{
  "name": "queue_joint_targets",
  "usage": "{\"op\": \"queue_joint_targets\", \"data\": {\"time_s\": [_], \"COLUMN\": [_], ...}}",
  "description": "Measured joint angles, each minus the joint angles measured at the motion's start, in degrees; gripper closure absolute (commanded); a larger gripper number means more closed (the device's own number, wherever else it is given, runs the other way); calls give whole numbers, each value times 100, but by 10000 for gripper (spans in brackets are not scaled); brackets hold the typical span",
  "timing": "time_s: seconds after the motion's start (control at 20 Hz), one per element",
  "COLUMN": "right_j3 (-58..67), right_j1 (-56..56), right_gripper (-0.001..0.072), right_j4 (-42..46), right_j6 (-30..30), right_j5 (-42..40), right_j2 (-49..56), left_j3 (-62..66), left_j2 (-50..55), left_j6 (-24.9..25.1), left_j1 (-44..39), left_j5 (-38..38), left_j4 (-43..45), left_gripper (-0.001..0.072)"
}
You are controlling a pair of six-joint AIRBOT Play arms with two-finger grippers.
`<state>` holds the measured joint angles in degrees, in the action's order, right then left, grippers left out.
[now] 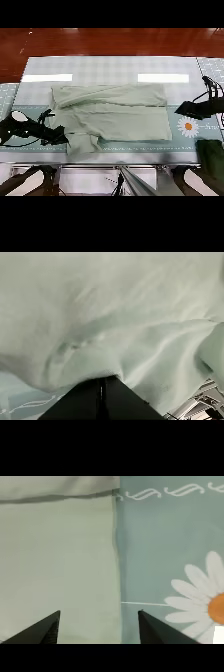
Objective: Fold the shirts.
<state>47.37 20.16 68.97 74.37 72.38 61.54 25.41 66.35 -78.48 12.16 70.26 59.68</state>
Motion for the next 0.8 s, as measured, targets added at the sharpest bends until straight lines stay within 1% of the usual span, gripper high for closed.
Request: {"op": "queue_joint_targets", "data": {"time_s": [0.1,0.2,0.35,0.55,0.7,0.8], "right_j3": [-212,-562,-1110,-1539,-1698,-1779], "right_j1": [205,474,717,791,538,186], "right_gripper": [170,170,170,174,175,176], "right_j4": [378,391,50,-393,-654,-743], "right_j6": [157,197,92,9,37,238], "right_j5": [-11,46,133,61,-85,-337], "right_j2": [0,0,0,0,0,0], "left_j3": [0,0,0,0,2,4], "left_j2": [-11,-87,-321,-597,-682,-708], "left_j6": [68,168,291,367,411,415], "left_j1": [-39,-57,-68,-72,-72,-72], "left_j5": [-37,-103,-361,-409,-330,-334], "left_j4": [-17,-24,-13,68,7,-17], "left_gripper": [688,688,688,688,687,687]}}
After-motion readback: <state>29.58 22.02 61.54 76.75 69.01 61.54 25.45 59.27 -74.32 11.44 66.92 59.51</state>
